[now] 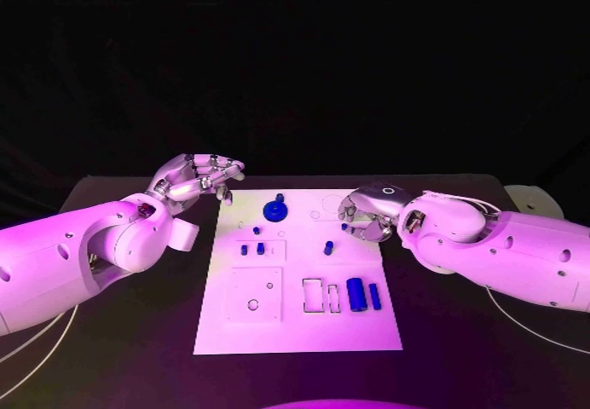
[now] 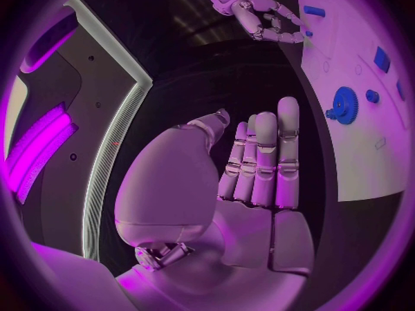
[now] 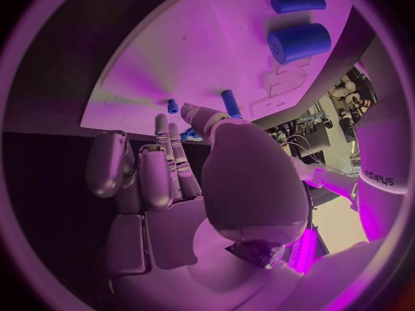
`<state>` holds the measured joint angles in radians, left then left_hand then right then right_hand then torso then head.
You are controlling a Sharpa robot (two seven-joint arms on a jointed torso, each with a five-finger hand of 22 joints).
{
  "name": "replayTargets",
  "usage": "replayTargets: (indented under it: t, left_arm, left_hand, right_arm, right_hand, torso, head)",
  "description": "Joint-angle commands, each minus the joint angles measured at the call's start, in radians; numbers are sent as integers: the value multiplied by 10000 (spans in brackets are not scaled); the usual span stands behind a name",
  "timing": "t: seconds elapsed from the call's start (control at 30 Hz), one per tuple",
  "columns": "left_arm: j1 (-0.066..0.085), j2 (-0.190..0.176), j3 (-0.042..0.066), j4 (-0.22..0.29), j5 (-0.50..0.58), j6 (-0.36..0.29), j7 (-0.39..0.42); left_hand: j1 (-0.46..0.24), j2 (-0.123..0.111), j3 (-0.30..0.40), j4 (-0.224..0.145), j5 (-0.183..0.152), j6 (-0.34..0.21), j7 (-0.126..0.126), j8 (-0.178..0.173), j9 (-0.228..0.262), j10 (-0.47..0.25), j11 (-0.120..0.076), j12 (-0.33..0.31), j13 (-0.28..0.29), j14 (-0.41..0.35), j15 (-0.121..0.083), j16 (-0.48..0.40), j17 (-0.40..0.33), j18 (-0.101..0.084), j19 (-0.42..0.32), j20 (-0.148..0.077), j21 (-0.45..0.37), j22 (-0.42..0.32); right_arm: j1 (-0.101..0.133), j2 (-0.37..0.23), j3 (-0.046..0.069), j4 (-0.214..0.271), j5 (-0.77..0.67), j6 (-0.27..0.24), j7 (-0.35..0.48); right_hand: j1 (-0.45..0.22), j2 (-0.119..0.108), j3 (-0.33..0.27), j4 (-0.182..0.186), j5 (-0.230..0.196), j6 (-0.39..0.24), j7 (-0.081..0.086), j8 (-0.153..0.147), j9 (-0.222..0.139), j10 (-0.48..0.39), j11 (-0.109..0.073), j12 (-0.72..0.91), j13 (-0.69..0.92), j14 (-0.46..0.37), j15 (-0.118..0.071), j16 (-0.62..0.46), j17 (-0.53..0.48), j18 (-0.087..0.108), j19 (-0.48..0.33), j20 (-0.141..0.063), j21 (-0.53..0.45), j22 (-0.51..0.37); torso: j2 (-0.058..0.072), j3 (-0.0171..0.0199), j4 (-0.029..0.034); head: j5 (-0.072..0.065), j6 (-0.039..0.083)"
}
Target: Assemble the parts on the task board
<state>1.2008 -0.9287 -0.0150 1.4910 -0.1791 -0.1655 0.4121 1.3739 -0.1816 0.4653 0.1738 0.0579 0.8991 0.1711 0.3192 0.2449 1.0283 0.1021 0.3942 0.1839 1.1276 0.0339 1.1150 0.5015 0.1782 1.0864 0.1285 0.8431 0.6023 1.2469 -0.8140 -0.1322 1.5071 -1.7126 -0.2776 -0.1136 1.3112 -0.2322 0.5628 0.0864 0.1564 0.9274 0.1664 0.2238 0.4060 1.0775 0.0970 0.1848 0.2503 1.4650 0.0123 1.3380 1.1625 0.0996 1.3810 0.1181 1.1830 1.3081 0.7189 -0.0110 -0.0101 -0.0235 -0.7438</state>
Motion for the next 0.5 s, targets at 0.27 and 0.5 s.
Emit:
replayTargets:
  t: [0.27, 0.5]
  left_arm:
    - [-9, -1, 7, 138, 546, -17, 364]
    - [-10, 1, 7, 153, 551, -38, 301]
  left_hand:
    - [133, -28, 61, -24, -19, -26, 50, 34, 8, -29, 38, 37, 17, -10, -32, -43, -22, 71, 14, -91, -69, -29]
    - [141, -39, 82, -35, -19, -85, 80, 14, 6, -88, 61, 49, 24, -11, -18, -37, -26, 66, 33, -87, -87, -43]
  right_arm:
    - [-156, 353, -14, -369, -539, 278, -273]
    - [-255, 483, -16, -501, -539, 430, -285]
  right_hand:
    - [218, 193, 304, -186, -101, 344, -21, 43, -3, 428, -31, -53, -193, 312, 5, 297, 367, -273, 293, -21, 570, 654]
    - [307, 380, 532, -368, -175, 639, -128, 171, 32, 792, -144, 13, -246, 340, -84, 418, 524, -327, 414, -91, 875, 883]
  torso:
    - [13, 12, -9]
    - [4, 12, -12]
  head:
    - [40, -26]
    - [44, -68]
